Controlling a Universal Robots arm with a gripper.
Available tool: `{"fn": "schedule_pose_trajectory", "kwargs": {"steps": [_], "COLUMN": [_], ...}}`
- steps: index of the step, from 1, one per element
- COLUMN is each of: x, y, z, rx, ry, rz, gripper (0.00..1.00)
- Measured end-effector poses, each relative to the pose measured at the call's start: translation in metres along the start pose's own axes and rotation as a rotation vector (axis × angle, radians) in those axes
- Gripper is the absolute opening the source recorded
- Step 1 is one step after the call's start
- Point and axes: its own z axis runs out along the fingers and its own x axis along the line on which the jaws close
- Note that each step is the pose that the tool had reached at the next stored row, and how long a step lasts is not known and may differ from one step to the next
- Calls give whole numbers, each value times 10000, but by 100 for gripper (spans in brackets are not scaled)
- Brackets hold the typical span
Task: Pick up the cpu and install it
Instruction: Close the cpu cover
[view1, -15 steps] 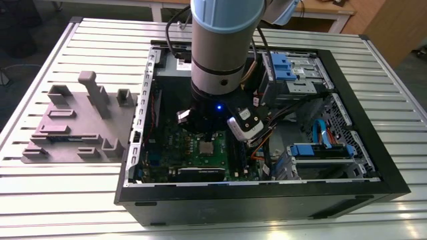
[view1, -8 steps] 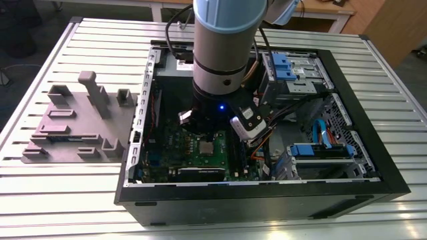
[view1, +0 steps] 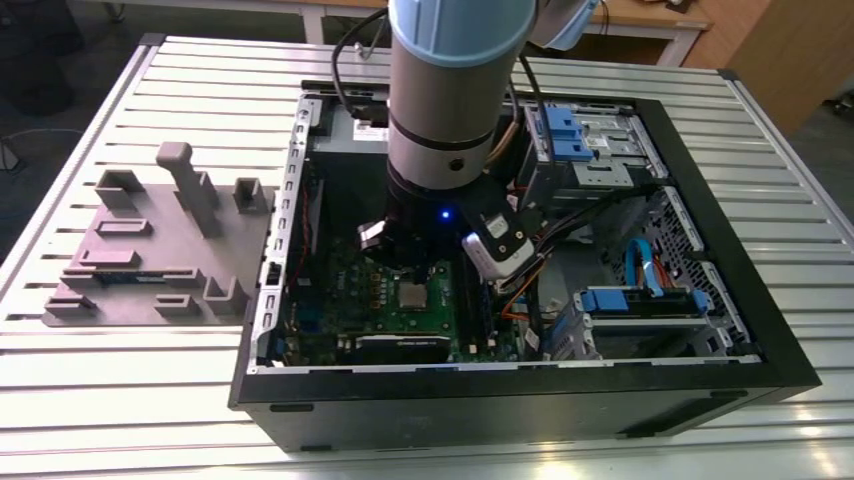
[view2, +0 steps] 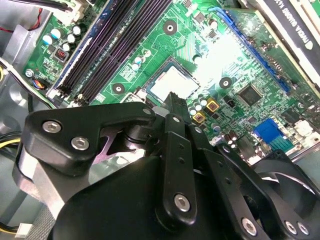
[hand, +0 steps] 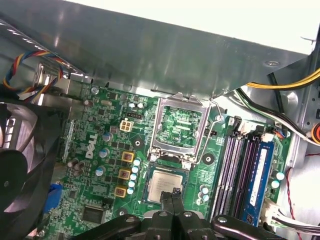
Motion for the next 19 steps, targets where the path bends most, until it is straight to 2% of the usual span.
{"fn": "schedule_pose_trajectory", "kwargs": {"steps": [6,7,8,10,11,12,13,16,19], "x": [-6,-29,-52,-89,-115,-133,-156,-230,-230], "y": [-1,-6,-11,-19,-23,-26,-29,-38,-39], "z": [1,2,3,2,3,4,6,14,36], "rx": [-1,-77,-214,-553,-827,-994,-1120,-1461,-1485], "ry": [15,-3,-41,-126,-198,-242,-273,-359,-320], "rz": [-880,-915,-914,-915,-918,-920,-921,-945,-1426], "gripper": [10,10,10,10,10,10,10,10,10]}}
